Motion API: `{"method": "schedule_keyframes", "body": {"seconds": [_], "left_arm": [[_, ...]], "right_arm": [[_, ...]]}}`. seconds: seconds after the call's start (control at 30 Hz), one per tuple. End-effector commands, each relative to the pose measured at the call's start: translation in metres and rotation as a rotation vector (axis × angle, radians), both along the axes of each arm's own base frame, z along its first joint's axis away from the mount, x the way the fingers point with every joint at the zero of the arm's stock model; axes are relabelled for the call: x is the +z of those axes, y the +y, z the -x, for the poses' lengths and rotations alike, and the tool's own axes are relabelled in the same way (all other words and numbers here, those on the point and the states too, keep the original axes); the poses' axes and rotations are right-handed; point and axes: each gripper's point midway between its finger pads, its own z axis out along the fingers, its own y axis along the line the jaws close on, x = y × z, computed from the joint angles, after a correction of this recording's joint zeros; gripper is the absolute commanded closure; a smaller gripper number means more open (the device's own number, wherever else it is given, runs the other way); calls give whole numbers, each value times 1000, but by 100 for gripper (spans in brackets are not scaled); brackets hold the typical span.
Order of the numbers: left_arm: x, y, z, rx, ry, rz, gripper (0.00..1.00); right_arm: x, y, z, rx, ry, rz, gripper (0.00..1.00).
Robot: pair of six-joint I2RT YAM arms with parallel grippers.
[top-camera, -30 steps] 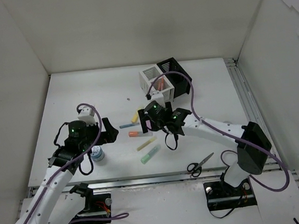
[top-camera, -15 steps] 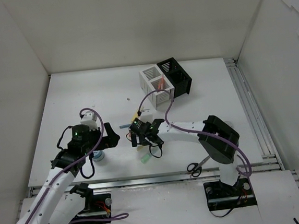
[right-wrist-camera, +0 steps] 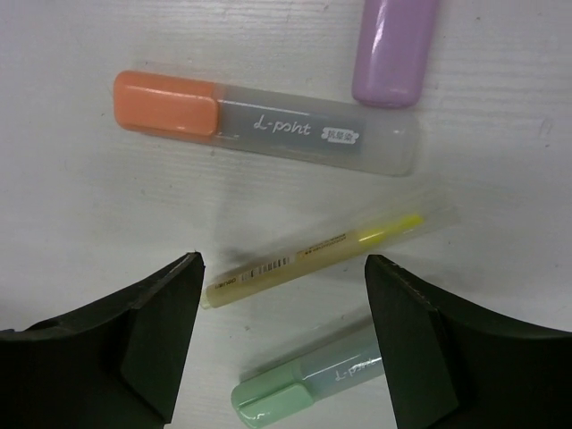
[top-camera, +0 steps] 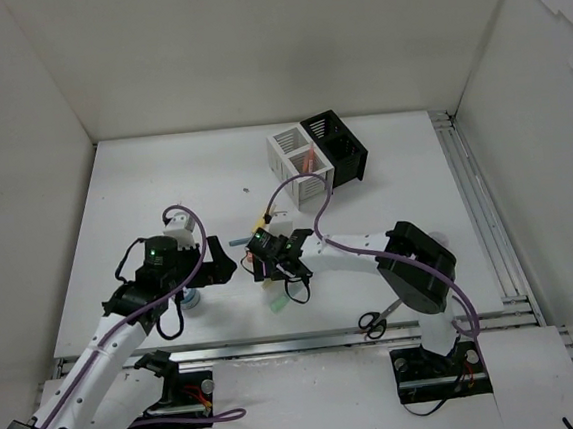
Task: Sort the stationery into containers
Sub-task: Pick up the pen from the center of the board.
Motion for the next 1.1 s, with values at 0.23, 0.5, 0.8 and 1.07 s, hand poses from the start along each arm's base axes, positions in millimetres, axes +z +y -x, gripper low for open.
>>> {"method": "schedule_keyframes", "body": {"seconds": [0.23, 0.5, 0.8, 1.07], "left_arm": [[32, -7, -10, -29, -114, 25, 0], [35, -4, -9, -11, -132, 18, 0], [33, 0, -10, 9, -126, 2, 0], [32, 2, -12, 27, -118, -9, 0]], "right_arm": [[-5, -22, -32, -134, -28, 16, 35], [-8, -34, -40, -165, -56, 53, 59], [-6, -59, -52, -219, -114, 125, 79], [5, -70, -83, -306, -186, 137, 90]]}}
